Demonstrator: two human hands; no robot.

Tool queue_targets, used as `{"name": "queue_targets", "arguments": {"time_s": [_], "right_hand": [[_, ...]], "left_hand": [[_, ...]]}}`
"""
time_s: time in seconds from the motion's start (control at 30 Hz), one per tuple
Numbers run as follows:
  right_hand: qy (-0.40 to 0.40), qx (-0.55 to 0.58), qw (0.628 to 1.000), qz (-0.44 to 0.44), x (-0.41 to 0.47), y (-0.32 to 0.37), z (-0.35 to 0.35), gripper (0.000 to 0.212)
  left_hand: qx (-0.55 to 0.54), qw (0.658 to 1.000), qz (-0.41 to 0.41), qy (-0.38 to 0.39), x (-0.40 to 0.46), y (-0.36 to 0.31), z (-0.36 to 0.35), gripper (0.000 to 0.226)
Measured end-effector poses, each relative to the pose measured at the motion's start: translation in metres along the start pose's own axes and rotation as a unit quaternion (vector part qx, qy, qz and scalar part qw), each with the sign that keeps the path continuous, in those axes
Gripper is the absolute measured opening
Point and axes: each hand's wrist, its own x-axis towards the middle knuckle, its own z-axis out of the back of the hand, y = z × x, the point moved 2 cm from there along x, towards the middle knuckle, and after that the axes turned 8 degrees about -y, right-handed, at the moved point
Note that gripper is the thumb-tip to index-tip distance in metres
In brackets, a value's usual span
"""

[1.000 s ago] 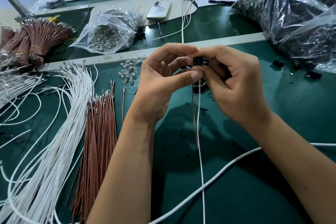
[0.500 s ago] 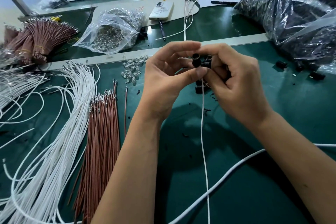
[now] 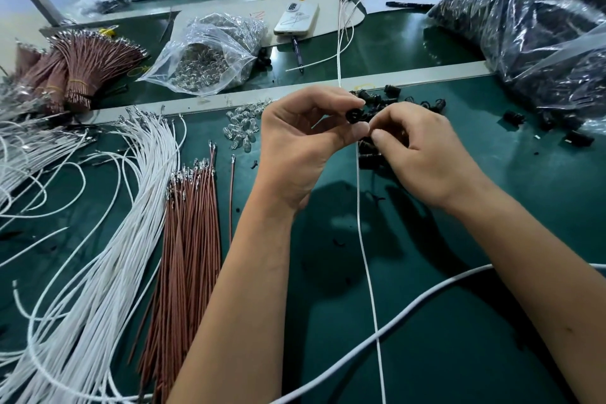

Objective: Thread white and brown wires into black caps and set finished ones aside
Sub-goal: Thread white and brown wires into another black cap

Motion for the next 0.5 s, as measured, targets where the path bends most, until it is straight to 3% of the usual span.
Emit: {"name": "queue_targets", "arguments": {"time_s": [0.1, 0.17, 0.33, 0.5], "right_hand": [[0.028, 0.036, 0.999, -0.018, 0.002, -0.005, 0.001, 0.042], [0.033, 0.073, 0.996, -0.030, 0.002, -0.008, 0.001, 0.046], [-0.029, 0.259, 0.961, -0.096, 0.004, -0.017, 0.005, 0.020], [-0.071, 0.324, 0.938, -0.099, 0.003, -0.009, 0.011, 0.011]], "left_hand": [[-0.005, 1.000, -0.003, -0.001, 0.000, 0.001, 0.001, 0.034], [-0.006, 1.000, -0.005, -0.003, 0.000, 0.001, 0.001, 0.034], [-0.007, 1.000, -0.006, -0.007, 0.000, 0.002, 0.001, 0.035], [-0.003, 1.000, -0.003, -0.006, -0.001, 0.002, 0.002, 0.034]]}}
